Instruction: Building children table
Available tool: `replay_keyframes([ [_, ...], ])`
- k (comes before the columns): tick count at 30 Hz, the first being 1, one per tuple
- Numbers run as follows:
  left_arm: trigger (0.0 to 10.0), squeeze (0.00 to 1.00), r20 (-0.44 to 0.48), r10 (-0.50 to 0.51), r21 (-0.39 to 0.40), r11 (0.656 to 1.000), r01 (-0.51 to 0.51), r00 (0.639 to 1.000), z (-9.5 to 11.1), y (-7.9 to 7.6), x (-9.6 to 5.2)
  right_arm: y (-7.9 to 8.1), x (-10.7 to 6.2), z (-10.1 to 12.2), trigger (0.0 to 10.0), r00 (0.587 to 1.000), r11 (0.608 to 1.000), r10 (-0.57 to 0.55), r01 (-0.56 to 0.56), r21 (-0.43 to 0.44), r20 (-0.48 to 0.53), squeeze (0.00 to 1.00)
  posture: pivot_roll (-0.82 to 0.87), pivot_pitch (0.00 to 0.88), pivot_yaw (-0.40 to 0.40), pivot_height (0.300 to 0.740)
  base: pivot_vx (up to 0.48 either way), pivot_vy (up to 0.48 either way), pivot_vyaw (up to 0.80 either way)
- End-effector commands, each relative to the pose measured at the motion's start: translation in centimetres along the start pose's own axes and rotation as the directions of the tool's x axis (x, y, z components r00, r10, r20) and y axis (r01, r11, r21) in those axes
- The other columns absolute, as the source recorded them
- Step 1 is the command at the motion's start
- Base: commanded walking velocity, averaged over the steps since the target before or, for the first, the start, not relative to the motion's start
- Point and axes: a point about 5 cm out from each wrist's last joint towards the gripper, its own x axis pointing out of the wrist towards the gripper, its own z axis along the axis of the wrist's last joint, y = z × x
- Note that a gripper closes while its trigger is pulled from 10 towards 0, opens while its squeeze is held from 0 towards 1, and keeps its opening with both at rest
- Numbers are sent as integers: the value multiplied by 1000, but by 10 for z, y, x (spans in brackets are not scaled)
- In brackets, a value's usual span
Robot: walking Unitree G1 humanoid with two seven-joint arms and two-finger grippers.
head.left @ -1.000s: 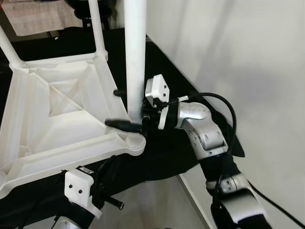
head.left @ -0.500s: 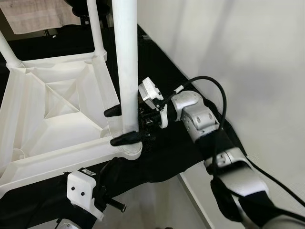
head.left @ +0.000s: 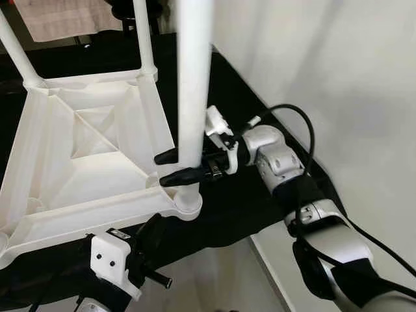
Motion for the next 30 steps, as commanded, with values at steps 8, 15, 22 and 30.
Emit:
replay_keyframes([
  [8,10000,0,-16,-1,5,1000,1,1000,0,5,-3,78,-11,-77,0,567,495,-721,823,277,-398,0,-52,183,-83,740,0,0,0],
  [15,10000,0,-25,-19,12,1000,19,1000,-4,7,-1,69,4,-64,0,598,549,-723,801,237,-347,0,-49,139,-81,740,0,0,0],
  [22,10000,0,-19,8,19,1000,-8,1000,-3,8,-1,68,20,-52,10000,652,605,-688,758,245,-318,59,-43,139,-75,740,0,0,0],
  [30,10000,0,-16,-3,12,1000,3,1000,-3,7,1,40,12,-24,10000,893,872,-440,450,195,-95,1000,-44,137,-82,740,0,0,0],
])
